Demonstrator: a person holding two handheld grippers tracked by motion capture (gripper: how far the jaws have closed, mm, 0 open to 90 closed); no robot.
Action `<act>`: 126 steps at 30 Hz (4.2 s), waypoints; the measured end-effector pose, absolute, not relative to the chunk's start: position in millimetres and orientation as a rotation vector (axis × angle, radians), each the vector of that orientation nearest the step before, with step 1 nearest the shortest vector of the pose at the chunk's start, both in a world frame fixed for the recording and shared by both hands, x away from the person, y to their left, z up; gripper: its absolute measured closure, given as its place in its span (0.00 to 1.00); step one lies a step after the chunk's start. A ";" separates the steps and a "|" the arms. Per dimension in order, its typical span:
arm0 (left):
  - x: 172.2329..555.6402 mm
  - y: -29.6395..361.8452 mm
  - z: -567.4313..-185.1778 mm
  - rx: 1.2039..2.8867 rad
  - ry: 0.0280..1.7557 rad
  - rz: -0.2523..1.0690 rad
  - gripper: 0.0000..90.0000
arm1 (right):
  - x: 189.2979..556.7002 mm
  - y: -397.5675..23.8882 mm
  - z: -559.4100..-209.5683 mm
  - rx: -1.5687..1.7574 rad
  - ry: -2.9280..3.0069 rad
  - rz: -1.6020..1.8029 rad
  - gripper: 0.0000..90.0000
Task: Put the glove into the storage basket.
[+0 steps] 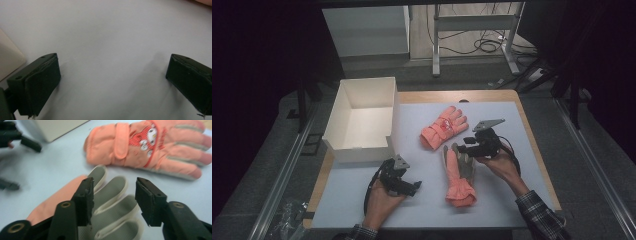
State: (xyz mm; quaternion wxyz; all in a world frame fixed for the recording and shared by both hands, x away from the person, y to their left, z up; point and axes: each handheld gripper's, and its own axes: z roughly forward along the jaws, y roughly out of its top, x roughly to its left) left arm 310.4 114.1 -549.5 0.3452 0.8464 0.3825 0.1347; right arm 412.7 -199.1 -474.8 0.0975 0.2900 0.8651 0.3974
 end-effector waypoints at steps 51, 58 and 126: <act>310.5 114.4 -549.2 2.203 0.990 0.349 0.00 | 520.3 -138.5 -509.9 1.152 2.457 1.021 0.56; 310.5 114.4 -549.2 2.204 0.991 0.349 0.00 | 518.3 -134.3 -512.2 1.141 2.485 1.041 0.79; 310.6 114.4 -549.4 2.203 0.989 0.353 0.00 | 400.7 -202.9 -425.4 0.236 3.096 1.189 0.95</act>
